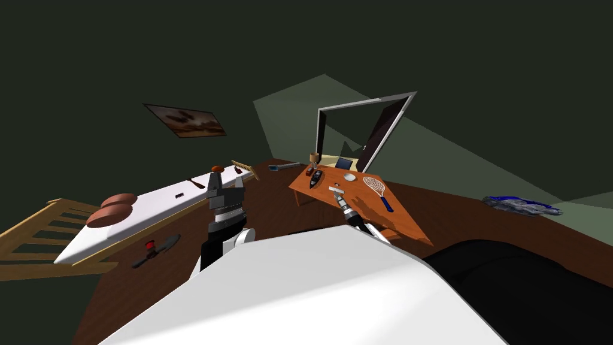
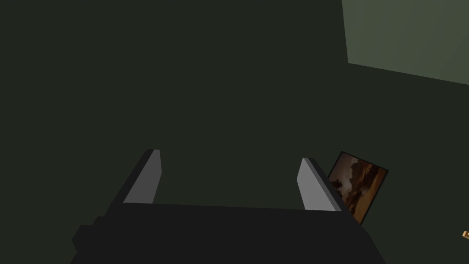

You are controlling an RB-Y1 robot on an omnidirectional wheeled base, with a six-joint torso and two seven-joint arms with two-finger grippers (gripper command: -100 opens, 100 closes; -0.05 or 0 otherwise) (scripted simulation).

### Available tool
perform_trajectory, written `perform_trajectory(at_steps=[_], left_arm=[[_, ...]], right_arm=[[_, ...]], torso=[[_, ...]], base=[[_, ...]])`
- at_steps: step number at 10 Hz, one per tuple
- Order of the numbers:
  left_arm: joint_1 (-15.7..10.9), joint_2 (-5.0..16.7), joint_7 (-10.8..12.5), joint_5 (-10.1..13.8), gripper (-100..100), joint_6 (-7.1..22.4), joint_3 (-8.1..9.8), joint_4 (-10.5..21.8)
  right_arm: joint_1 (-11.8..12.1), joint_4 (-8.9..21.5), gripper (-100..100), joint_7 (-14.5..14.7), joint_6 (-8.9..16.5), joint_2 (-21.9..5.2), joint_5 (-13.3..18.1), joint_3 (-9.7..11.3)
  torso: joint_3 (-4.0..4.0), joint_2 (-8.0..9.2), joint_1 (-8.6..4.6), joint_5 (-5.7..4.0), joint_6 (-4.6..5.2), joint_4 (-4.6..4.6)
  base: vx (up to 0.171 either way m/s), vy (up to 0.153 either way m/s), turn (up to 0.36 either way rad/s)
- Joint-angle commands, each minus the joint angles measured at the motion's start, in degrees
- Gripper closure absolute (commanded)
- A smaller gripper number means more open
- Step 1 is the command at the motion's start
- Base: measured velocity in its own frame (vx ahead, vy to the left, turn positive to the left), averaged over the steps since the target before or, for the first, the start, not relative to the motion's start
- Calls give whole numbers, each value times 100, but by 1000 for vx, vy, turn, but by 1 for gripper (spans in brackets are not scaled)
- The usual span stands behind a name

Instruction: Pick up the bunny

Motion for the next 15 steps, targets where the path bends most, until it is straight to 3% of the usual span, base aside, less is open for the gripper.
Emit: perform_trajectory(at_steps=[1,5,8,11,14,15], left_arm=[[0,0,0,0,0,0,0,0],[0,0,0,0,0,0,0,0],[1,0,0,0,0,0,0,0],[1,0,0,0,0,0,1,0],[1,0,0,0,0,0,1,0],[2,0,0,0,0,0,1,0]], right_arm=[[104,286,-100,122,107,-175,97,40],[155,680,-100,182,185,-314,152,57],[313,1350,-100,339,437,-751,317,109],[364,1673,-100,384,525,-905,370,126],[515,2331,-100,488,797,-1384,519,176],[515,2335,-100,488,797,-1384,519,176]], torso=[[0,0,0,0,0,0],[-3,-5,-9,-2,0,-1],[-11,-19,6,2,0,-4],[-10,-16,-1,1,2,-4],[-18,-32,-7,0,2,-7],[-26,-46,3,1,1,-9]], base=[[41,83,195],[32,47,59],[81,92,175],[62,54,61],[122,60,162],[105,66,30]])
